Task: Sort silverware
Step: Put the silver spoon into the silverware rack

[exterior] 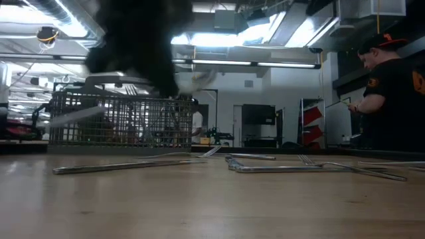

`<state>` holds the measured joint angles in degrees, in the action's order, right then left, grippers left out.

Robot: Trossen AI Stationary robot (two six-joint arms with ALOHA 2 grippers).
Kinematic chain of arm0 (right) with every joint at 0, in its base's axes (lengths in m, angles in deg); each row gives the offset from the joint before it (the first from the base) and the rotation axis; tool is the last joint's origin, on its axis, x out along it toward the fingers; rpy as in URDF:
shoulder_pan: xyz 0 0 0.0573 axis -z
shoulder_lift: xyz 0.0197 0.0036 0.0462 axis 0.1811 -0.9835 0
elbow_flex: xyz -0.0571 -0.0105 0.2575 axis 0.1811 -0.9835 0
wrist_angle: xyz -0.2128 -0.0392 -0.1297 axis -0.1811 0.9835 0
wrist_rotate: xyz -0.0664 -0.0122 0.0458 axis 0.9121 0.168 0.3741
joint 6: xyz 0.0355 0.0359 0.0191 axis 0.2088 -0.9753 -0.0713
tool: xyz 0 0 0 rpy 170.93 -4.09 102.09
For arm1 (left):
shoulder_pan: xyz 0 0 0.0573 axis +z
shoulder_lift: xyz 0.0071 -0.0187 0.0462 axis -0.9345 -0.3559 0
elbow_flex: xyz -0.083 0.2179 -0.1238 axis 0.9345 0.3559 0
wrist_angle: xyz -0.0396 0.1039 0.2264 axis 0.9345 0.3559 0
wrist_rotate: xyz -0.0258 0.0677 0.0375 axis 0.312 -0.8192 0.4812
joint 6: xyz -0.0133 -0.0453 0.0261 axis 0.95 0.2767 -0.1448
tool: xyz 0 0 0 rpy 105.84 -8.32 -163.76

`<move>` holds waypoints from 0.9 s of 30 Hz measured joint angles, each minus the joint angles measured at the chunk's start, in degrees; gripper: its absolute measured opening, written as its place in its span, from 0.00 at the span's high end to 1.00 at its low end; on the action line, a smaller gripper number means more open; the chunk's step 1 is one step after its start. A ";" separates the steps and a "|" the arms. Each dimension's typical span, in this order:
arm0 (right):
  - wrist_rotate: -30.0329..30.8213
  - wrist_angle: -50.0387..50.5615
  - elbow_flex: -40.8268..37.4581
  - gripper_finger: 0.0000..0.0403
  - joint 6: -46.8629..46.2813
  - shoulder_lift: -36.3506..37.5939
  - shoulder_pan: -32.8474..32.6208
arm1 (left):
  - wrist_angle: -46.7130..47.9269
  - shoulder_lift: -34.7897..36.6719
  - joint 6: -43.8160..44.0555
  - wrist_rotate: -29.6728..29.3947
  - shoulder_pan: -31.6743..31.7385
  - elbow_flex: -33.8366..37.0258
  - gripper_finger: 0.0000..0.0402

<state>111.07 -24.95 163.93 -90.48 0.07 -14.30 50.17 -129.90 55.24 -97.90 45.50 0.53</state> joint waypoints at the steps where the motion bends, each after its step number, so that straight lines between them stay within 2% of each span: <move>1: 1.09 0.51 0.00 0.67 -0.52 1.43 0.00 | 0.44 1.73 -2.26 -1.78 0.98 -0.08 0.99; 9: 10.41 5.17 -2.34 0.67 -6.60 10.50 0.00 | -0.34 15.00 -25.16 -17.39 11.22 -0.22 0.98; 13: 10.07 4.07 -8.44 0.67 -9.07 14.39 0.00 | -4.74 19.41 -37.46 -22.97 17.25 -0.15 0.99; 19: 4.28 -3.97 -20.84 0.67 -10.53 16.42 0.00 | -19.05 21.03 -54.09 -23.25 26.20 3.96 0.99; 23: -0.88 -14.17 -28.05 0.67 -9.66 15.66 0.00 | -24.81 21.02 -58.12 -23.11 30.72 7.73 0.99; 27: -4.07 -26.87 -34.43 0.67 -4.72 14.84 -0.04 | -29.47 21.03 -60.03 -23.08 33.98 11.91 0.99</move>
<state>107.00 -51.82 129.50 -95.19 14.91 -14.34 20.71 -108.87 -4.79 -120.98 79.49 12.44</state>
